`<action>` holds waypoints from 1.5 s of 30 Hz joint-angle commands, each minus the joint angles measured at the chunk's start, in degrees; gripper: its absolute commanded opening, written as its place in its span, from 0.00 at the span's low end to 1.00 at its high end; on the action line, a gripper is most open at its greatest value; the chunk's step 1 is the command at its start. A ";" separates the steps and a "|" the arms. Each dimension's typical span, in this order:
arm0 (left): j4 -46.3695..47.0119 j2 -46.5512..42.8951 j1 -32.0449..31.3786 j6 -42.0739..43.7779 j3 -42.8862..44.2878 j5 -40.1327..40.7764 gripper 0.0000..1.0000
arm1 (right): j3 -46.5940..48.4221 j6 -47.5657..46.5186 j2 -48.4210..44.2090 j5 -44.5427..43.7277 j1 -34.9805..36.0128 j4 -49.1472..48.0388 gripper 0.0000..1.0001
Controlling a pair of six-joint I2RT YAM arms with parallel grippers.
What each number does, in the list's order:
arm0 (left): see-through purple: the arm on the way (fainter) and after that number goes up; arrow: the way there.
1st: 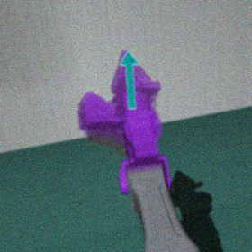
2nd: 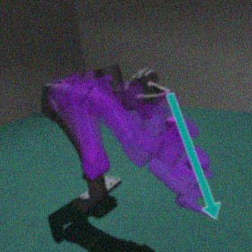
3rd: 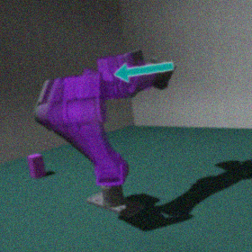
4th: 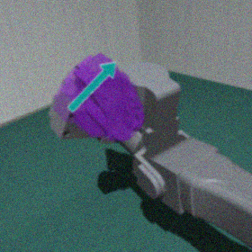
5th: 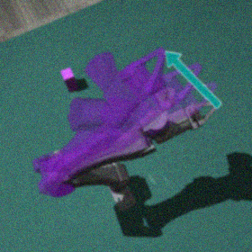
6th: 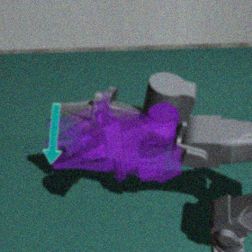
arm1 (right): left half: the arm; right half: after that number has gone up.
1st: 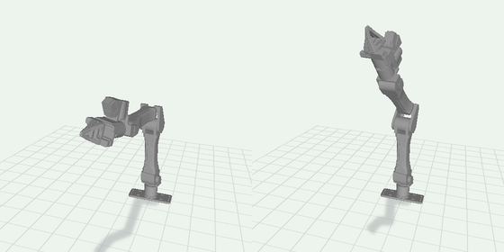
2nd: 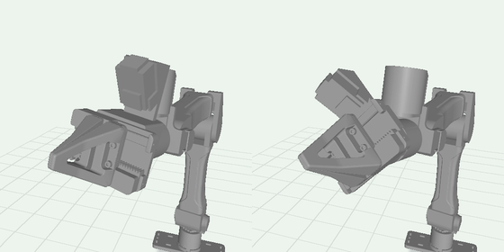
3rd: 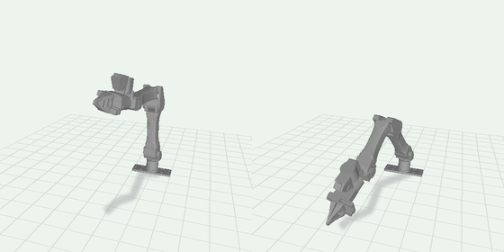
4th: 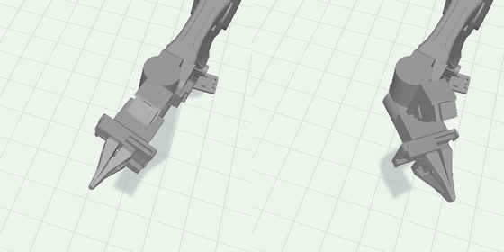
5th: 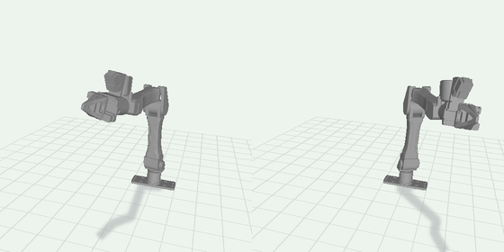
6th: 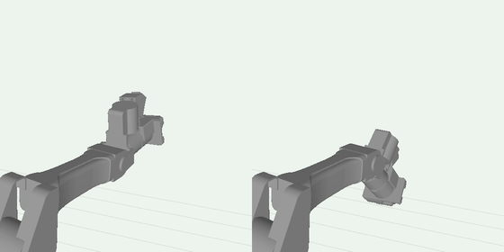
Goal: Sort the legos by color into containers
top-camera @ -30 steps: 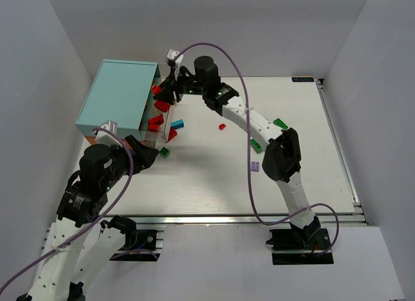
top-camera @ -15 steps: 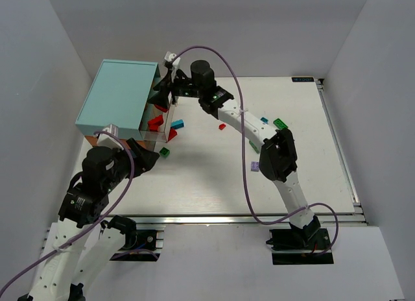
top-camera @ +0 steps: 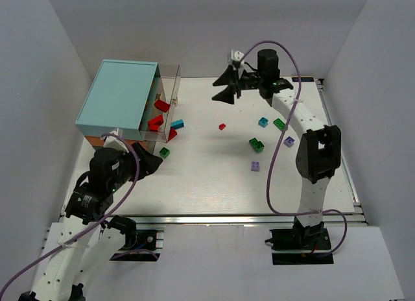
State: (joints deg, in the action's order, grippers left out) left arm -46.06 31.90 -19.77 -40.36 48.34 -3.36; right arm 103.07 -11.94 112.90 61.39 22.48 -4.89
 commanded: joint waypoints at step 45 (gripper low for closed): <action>3.17 6.07 -0.71 -0.33 0.00 -1.13 0.77 | 21.39 -86.66 31.50 -23.59 0.02 59.99 0.51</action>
State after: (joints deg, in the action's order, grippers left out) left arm -42.92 38.11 -20.27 -40.53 46.37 -5.10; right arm 123.50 -95.72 142.30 40.10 22.55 52.73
